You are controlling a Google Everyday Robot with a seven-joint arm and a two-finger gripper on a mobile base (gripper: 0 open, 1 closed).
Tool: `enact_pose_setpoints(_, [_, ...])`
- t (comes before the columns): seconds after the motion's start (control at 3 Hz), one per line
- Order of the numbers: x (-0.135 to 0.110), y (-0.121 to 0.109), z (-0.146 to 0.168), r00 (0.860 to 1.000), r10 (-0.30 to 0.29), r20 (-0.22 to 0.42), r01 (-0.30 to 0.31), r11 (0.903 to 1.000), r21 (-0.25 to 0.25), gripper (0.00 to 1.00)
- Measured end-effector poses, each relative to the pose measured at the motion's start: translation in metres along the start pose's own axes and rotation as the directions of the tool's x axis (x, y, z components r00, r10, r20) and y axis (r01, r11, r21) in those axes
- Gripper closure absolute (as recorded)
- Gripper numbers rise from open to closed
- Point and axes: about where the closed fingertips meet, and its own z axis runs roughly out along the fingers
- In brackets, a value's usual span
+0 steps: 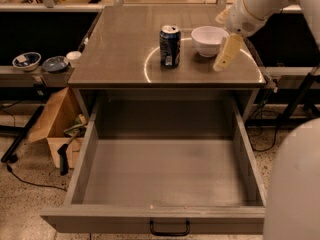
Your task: Place pepsi can into top drawer
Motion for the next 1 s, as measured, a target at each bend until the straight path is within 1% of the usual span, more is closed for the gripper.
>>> enact_pose_setpoints(0.33, [-0.017,-0.008,0.016,0.996,-0.038,0.087,0.042,0.9983,-0.041,0.00])
enact_pose_setpoints(0.67, [-0.038,-0.012,0.031,0.980,-0.058,0.189,0.074,0.9941,-0.079,0.00])
enact_pose_setpoints(1.0, [-0.038,-0.012,0.032,0.979,-0.051,0.199,0.068,0.9947,-0.077,0.00])
